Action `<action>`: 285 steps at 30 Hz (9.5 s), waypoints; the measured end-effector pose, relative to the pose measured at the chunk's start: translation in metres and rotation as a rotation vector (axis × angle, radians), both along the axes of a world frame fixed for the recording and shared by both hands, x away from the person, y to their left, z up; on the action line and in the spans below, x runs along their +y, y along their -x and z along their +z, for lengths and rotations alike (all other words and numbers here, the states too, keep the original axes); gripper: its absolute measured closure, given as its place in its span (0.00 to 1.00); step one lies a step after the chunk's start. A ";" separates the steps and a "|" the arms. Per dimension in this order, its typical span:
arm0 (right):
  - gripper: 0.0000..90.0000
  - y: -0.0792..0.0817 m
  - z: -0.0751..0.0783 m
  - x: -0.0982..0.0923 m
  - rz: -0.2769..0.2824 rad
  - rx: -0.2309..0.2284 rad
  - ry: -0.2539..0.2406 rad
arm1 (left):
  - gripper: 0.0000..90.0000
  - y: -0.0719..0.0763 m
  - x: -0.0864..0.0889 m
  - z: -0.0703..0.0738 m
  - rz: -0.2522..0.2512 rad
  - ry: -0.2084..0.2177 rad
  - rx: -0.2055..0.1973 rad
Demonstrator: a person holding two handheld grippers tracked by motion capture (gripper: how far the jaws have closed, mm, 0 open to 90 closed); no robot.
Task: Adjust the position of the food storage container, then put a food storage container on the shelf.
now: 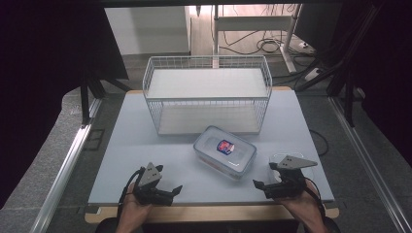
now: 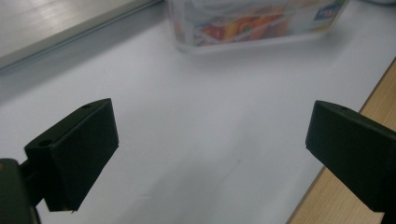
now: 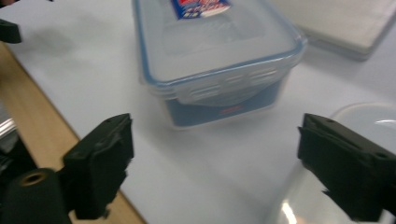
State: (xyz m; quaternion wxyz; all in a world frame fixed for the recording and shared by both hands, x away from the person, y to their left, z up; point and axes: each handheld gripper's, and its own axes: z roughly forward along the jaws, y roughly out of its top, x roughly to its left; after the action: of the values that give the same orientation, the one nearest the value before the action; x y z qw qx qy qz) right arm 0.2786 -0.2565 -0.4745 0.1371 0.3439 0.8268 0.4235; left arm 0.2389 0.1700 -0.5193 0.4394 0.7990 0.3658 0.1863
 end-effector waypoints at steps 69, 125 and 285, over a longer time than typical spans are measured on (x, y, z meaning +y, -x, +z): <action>1.00 -0.010 -0.003 -0.071 -0.040 0.064 0.162 | 0.03 -0.002 0.001 -0.002 0.025 0.027 0.041; 1.00 -0.058 -0.010 0.017 -0.097 0.101 0.148 | 0.99 -0.144 -0.040 0.005 -0.023 0.039 0.188; 0.55 -0.048 -0.009 0.036 0.102 0.383 -0.221 | 0.58 -0.051 0.001 0.012 -0.147 0.321 0.390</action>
State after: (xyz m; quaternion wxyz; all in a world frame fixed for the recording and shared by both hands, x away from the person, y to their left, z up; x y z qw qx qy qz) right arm 0.3269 -0.2201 -0.4836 -0.0825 0.3888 0.8026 0.4448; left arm 0.2901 0.1711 -0.5077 0.4938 0.7644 0.4097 -0.0640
